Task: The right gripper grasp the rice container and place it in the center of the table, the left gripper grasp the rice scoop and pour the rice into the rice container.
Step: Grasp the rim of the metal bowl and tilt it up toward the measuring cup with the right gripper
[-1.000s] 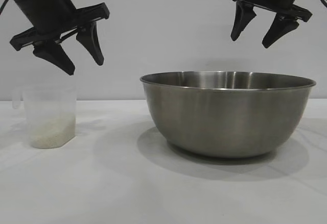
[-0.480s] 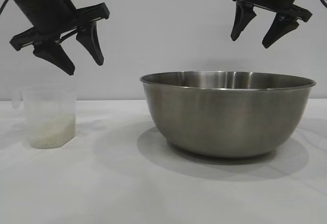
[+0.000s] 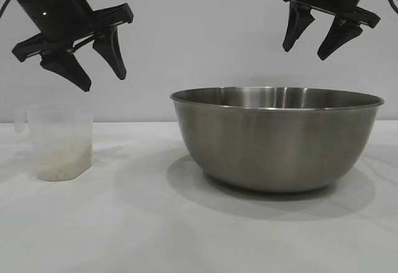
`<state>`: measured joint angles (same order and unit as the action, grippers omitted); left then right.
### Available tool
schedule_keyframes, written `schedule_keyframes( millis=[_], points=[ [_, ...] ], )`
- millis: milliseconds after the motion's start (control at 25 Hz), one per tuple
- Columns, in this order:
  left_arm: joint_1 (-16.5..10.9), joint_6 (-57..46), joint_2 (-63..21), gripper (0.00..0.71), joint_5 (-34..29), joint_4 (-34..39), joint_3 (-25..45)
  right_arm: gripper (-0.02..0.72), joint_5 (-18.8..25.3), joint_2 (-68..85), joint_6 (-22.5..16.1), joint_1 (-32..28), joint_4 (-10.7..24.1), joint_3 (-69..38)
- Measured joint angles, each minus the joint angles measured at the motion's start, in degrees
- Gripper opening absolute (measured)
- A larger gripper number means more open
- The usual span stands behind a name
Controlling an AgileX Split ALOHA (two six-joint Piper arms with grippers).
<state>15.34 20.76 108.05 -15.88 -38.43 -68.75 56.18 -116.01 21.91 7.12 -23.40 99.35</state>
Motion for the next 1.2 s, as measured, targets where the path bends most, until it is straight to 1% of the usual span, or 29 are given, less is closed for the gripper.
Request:
schedule_keyframes(
  millis=[240, 320, 400, 440, 480, 600, 720, 840, 1120, 1160, 1200],
  points=[
    [0.0, 0.0, 0.0, 0.386, 0.5, 0.0, 0.0, 0.503, 11.7, 2.2, -0.2, 0.0, 0.2, 0.0],
    [0.0, 0.0, 0.0, 0.386, 0.5, 0.0, 0.0, 0.503, 13.6, 2.3, -1.6, 0.0, 0.5, 0.0],
    [0.0, 0.0, 0.0, 0.386, 0.7, 0.0, 0.0, 0.503, 14.0, 2.4, -4.1, 0.0, 1.4, 0.0],
    [0.0, 0.0, 0.0, 0.386, 0.8, 0.0, 0.0, 0.503, 14.2, 2.5, -5.9, 0.0, 2.5, 0.0],
    [0.0, 0.0, 0.0, 0.386, 0.9, 0.0, 0.0, 0.503, 14.3, 2.7, -7.0, 0.0, 3.3, 0.0],
    [0.0, 0.1, 0.0, 0.386, 0.9, 0.0, 0.0, 0.503, 14.4, 3.3, -9.2, 0.0, 4.6, 0.0],
    [0.0, 0.1, 0.0, 0.386, 1.0, 0.0, 0.0, 0.503, 14.4, 3.6, -10.8, 0.0, 4.7, 0.0],
    [0.0, 0.1, 0.0, 0.386, 1.1, 0.0, 0.0, 0.503, 14.3, 4.4, -11.8, 0.6, 5.0, -1.1],
    [0.0, 0.1, 0.0, 0.386, 1.2, 0.0, 0.0, 0.503, 14.4, 8.4, -12.0, 3.9, 6.0, -11.4],
    [0.0, 0.1, 0.0, 0.386, 1.2, 0.0, 0.0, 0.459, 14.4, 8.5, -12.0, 4.0, 6.0, -12.7],
    [0.0, 0.1, 0.0, 0.386, 1.2, 0.0, 0.0, 0.445, 14.4, 8.6, -12.0, 4.0, 6.1, -13.8]
  ],
)
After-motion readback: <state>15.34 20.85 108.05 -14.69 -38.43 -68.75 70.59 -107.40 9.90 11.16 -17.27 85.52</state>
